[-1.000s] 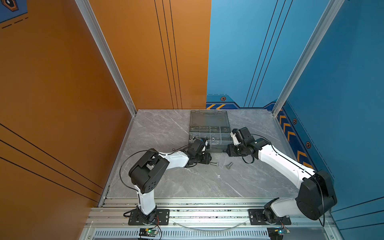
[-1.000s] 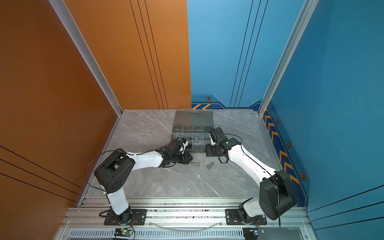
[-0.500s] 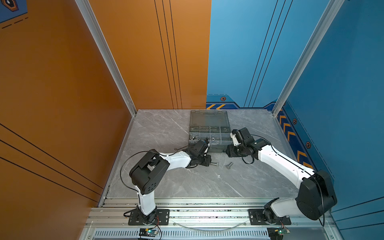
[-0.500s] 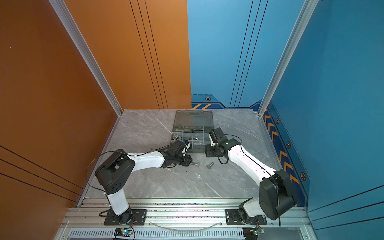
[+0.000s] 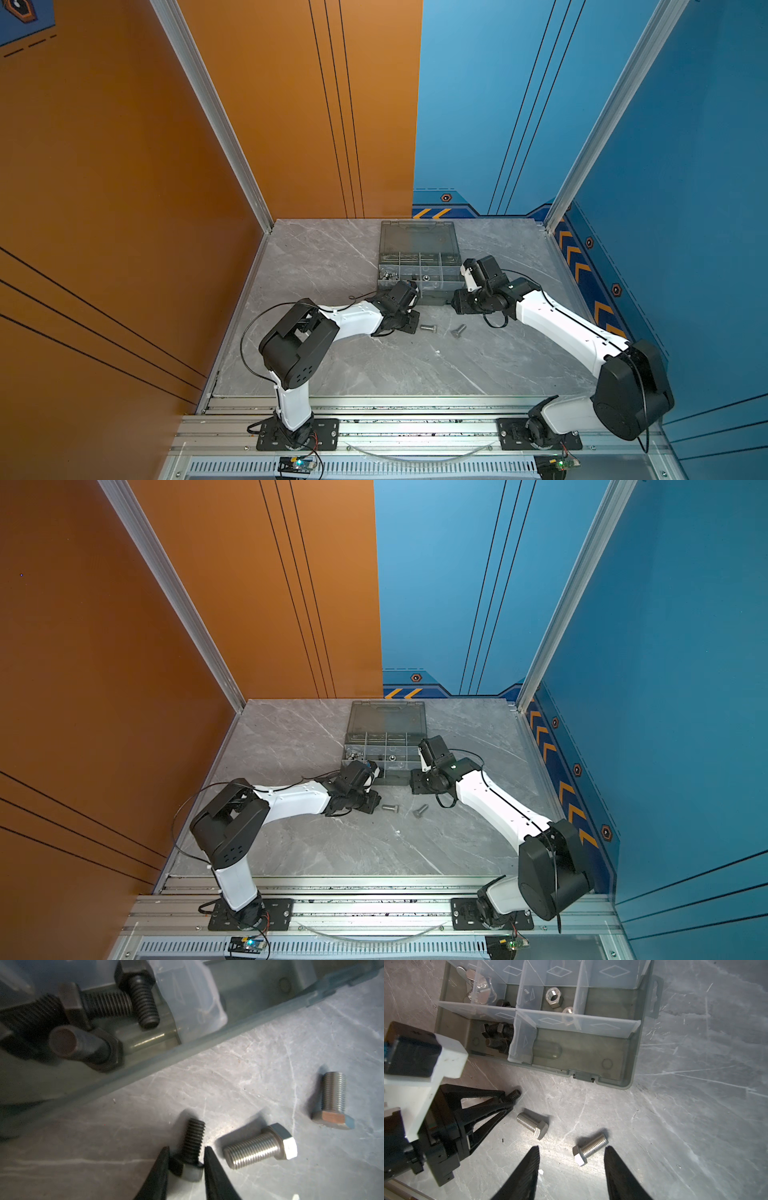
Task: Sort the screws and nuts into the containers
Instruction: 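Close the left gripper on the black hex bolt, then lift the black bolt with the left gripper over the black-bolt compartment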
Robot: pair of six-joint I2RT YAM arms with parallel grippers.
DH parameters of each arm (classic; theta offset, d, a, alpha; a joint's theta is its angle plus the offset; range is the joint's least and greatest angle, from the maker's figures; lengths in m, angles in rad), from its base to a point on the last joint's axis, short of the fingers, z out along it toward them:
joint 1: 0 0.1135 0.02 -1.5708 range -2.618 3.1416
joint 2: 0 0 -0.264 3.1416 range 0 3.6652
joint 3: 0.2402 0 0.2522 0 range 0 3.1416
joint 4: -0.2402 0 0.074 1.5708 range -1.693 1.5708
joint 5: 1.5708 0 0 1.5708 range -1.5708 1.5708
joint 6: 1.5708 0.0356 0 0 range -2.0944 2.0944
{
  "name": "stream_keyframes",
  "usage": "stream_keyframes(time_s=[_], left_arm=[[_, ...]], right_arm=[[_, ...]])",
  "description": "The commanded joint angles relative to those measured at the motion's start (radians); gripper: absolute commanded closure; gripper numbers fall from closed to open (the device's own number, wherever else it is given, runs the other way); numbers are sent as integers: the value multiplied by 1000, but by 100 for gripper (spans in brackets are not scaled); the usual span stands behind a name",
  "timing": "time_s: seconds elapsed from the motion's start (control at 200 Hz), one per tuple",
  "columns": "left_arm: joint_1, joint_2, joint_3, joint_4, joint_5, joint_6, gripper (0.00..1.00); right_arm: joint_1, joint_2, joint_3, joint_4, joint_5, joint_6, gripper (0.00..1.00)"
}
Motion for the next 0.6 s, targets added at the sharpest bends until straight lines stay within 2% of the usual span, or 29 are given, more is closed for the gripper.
stream_keyframes(time_s=[0.0, 0.085, 0.27, 0.596], left_arm=[[-12, 25, 11, -77, -21, 7, 80], [-11, 19, 11, -68, -22, 3, 89], [0, -23, 9, -54, 0, 6, 100], [62, -278, -31, -19, 34, -5, 100]], right_arm=[[-10, -20, -15, 4, 0, 17, 47], [-10, -23, -14, 4, -1, 18, 47], [-10, -29, -14, 0, 2, 17, 47], [-13, -40, -12, -4, 1, 16, 47]])
